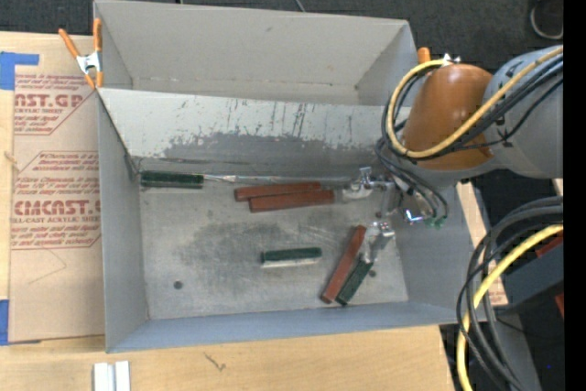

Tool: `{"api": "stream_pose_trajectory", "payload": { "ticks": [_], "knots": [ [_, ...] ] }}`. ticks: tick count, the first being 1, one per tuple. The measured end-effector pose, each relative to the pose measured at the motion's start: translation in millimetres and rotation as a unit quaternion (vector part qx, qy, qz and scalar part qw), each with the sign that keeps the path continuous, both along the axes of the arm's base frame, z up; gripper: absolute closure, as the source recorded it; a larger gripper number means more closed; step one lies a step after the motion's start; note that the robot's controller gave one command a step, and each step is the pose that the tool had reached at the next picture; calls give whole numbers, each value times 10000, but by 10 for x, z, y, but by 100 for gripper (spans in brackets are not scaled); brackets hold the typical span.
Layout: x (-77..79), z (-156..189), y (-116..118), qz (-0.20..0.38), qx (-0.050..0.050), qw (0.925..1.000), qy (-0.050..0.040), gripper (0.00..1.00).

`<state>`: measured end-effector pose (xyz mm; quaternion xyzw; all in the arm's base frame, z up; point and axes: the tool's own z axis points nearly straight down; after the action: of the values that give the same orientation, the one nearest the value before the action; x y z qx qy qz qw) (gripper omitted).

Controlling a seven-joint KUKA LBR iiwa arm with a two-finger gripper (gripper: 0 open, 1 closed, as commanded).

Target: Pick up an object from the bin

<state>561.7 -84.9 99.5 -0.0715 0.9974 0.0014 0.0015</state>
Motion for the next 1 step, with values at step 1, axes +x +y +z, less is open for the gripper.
{"api": "stream_pose_trajectory", "payload": {
  "ticks": [1],
  "knots": [
    [-55,-49,-95,199,-9,9998,15,0]
  ]
}}
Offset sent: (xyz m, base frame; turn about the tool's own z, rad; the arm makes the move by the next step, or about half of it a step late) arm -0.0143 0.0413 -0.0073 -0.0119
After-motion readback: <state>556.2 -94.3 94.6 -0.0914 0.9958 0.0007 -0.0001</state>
